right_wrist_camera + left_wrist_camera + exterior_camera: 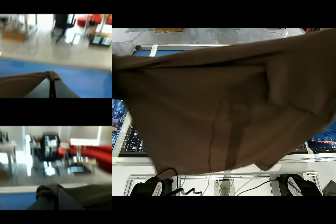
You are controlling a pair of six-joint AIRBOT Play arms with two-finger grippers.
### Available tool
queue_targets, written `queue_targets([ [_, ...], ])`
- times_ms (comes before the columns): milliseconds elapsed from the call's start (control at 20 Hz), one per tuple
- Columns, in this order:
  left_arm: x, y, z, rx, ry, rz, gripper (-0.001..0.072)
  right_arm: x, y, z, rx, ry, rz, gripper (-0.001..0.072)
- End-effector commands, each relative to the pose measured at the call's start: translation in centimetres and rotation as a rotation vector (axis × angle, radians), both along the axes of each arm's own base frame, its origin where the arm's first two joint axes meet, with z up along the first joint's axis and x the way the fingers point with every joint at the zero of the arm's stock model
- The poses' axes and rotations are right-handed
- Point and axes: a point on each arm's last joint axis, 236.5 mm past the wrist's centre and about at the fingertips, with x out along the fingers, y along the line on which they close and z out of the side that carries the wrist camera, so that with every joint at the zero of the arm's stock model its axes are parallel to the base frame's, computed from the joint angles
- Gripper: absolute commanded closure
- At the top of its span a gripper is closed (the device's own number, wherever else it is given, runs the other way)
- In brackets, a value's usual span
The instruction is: Fold the clothes and pants, and hang the long-sleeved shirts on hangers.
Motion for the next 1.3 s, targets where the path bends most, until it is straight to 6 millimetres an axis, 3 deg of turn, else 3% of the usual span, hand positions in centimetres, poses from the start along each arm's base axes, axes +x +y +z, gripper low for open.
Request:
queue_targets([
  [0,7.5,-1.0,-14.9,0.029,0.456,-0.091,0.0702,8.6,-0.2,-12.4,0.121,0.389,0.075,0.0700],
  [150,12.5,-0.4,-24.2,0.098,0.617,-0.099,0.0702,14.6,1.4,-23.7,0.170,0.654,0.145,0.0700],
  [250,15.4,-0.5,-27.6,0.168,0.634,-0.101,0.0700,18.0,2.4,-30.2,0.199,0.752,0.154,0.0699],
  [350,18.6,-0.3,-28.4,0.220,0.573,-0.052,0.0700,20.2,2.9,-35.6,0.219,0.819,0.149,0.0699],
  [500,22.2,1.0,-26.6,0.249,0.430,0.078,0.0700,22.4,2.5,-40.1,0.239,0.841,0.113,0.0699],
  [750,23.1,1.6,-26.4,0.254,0.390,0.127,0.0699,24.1,1.5,-40.4,0.235,0.783,0.073,0.0699],
  [1000,21.7,-0.6,-29.2,0.252,0.501,0.016,0.0699,24.5,1.0,-40.3,0.217,0.764,0.057,0.0699],
  [1250,21.7,-0.7,-31.2,0.253,0.541,0.007,0.0700,29.0,-1.7,-36.5,0.301,0.524,-0.088,0.0699],
])
